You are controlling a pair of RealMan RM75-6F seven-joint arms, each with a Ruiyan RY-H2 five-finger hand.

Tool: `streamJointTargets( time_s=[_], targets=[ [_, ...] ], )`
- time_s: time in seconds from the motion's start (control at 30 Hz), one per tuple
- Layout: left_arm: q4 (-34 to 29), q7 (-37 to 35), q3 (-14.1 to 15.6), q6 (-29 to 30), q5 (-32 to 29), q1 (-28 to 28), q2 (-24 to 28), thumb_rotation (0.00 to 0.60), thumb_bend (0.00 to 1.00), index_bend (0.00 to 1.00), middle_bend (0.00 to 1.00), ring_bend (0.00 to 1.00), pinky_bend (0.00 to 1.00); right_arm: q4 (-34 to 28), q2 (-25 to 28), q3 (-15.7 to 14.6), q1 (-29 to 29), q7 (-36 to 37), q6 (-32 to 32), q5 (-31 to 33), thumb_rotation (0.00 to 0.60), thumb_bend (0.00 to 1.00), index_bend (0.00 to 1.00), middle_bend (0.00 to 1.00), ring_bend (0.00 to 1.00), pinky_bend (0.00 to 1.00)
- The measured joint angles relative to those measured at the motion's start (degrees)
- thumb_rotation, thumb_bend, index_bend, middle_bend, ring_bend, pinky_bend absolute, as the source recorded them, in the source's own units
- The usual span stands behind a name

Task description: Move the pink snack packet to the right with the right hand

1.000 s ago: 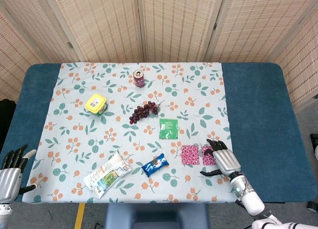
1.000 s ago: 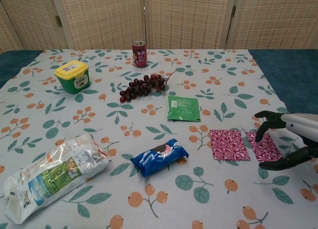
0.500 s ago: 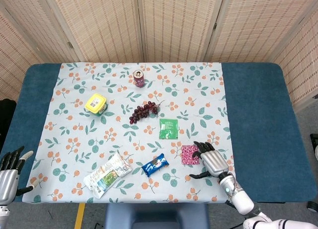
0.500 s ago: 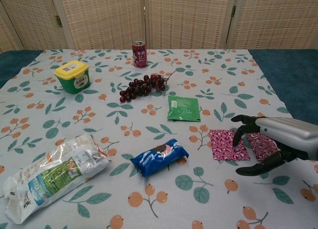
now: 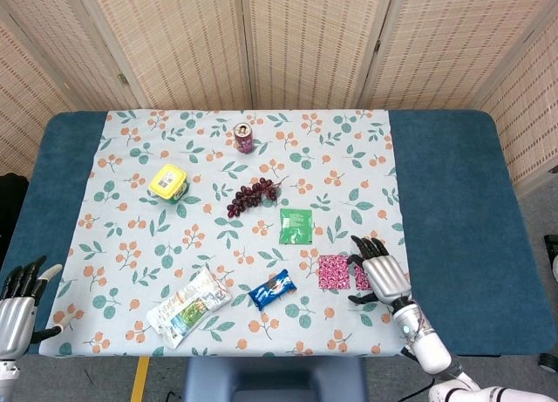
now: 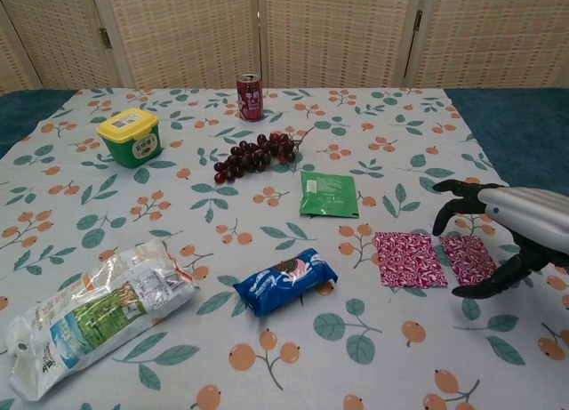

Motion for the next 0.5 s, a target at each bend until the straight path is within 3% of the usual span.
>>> streamJointTargets(
  time_s=[0.5],
  targets=[
    [0.5, -0.9, 0.1, -0.3, -0.3, 0.1, 0.1, 0.600, 0.24, 0.19, 0.07, 0.08, 0.00, 4.1, -3.4, 2.1, 2.5, -3.1, -3.1, 3.3, 0.478, 0.16, 0.32, 0.04, 0.00, 0.00]
  ],
)
